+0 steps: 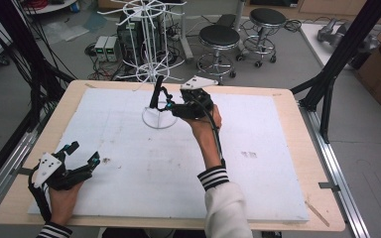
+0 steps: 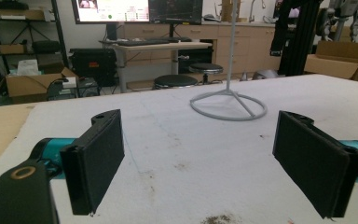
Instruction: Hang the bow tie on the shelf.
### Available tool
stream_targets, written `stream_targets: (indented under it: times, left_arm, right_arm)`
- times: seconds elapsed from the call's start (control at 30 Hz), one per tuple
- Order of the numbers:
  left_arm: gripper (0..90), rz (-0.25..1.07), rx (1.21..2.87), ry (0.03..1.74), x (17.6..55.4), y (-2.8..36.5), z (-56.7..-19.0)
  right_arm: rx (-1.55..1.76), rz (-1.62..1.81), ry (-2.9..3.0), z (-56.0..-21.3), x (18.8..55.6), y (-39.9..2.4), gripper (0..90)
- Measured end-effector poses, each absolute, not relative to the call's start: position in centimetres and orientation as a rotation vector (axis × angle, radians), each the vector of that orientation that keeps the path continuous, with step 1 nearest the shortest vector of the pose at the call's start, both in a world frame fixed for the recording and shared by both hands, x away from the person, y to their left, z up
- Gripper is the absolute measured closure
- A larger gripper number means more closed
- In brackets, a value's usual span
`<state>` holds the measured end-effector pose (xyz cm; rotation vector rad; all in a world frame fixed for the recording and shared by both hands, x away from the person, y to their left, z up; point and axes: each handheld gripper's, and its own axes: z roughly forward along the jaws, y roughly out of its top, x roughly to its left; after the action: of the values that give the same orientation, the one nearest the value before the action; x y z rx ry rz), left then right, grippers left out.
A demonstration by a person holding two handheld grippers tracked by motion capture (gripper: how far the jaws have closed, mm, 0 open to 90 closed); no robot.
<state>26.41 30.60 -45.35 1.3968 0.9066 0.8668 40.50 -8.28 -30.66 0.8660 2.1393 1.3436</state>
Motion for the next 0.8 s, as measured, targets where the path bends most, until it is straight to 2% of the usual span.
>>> stream_targets:
  times: [0.1,0.23,0.47,0.8]
  left_arm:
    - [16.7,0.865,1.399,0.910,26.5,30.6,-45.3]
    - [16.7,0.866,1.401,0.909,26.5,30.6,-45.3]
    - [16.7,0.867,1.398,0.908,26.4,30.6,-45.3]
    - [16.7,0.869,1.402,0.908,26.5,30.5,-45.3]
  right_arm:
    - [0.881,1.341,2.150,-30.5,39.3,-9.4,17.3]
    - [0.866,1.359,2.151,-30.4,37.3,-11.5,11.8]
    - [0.848,1.352,2.122,-32.4,33.0,-16.3,11.7]
    - [1.044,1.409,1.879,-40.2,28.1,-25.1,11.6]
